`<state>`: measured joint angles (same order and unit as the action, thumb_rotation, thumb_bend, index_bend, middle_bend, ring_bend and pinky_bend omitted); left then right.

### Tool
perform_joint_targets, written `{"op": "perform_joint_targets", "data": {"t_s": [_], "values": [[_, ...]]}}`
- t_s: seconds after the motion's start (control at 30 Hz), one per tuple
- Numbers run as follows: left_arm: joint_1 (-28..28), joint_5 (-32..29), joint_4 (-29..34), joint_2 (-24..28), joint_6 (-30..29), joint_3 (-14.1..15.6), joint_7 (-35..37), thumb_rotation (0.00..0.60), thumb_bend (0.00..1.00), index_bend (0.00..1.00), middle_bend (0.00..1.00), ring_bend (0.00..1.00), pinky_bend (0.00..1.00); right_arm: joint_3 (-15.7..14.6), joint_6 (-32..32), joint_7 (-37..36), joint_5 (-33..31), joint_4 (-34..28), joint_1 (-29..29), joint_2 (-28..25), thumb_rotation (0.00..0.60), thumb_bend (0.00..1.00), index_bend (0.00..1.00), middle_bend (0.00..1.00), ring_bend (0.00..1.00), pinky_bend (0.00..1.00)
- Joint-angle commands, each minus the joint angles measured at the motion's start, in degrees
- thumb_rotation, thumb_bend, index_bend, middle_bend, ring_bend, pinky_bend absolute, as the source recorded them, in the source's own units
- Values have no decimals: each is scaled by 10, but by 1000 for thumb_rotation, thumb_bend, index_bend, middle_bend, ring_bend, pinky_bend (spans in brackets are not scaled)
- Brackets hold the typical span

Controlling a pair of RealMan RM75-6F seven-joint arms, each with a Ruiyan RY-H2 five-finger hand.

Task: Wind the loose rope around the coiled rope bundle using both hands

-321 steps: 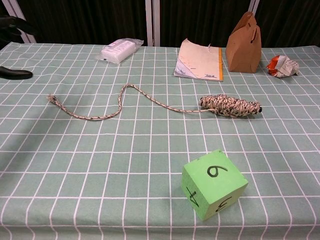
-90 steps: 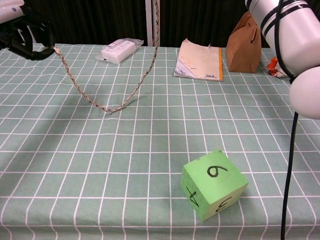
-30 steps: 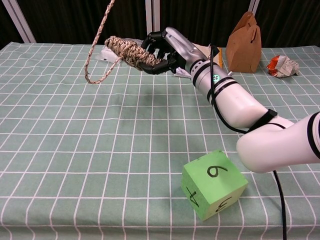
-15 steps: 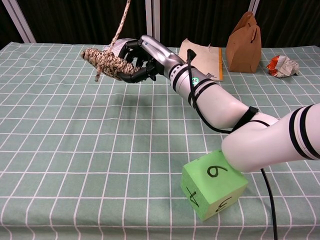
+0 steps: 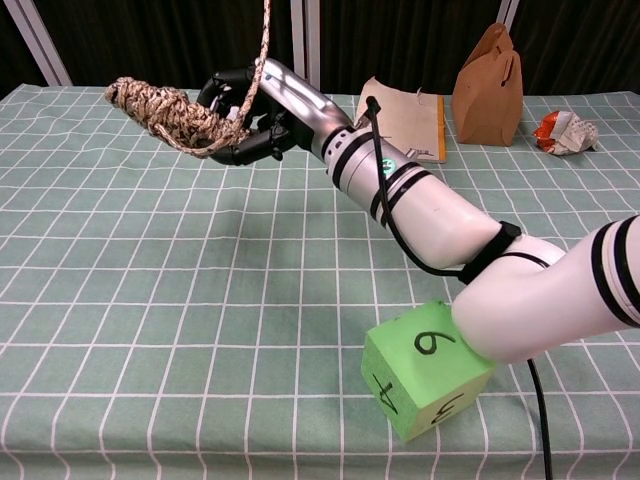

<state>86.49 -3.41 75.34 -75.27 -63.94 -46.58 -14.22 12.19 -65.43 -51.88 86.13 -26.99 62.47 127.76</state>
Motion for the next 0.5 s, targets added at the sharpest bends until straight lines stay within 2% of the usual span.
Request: {"op": "perform_joint_targets", "data": {"t_s": [0.03, 0.33, 0.5], "values": [[-15, 4, -42, -16, 16, 18, -18, 600, 551, 784, 576, 505, 629, -11, -27, -8, 13, -22, -16, -16, 600, 619, 936, 727, 680, 855], [-77, 5, -97, -25, 64, 42, -35, 600, 549, 784, 576, 504, 624, -29, -77, -18, 28, -81, -60, -63, 600, 620, 935, 727, 680, 855], [-115, 4, -106, -20, 82, 47, -34, 600, 550, 784, 576, 504, 624, -25, -88, -26, 21, -99, -80, -75, 600, 621, 936, 727, 680, 855]]}}
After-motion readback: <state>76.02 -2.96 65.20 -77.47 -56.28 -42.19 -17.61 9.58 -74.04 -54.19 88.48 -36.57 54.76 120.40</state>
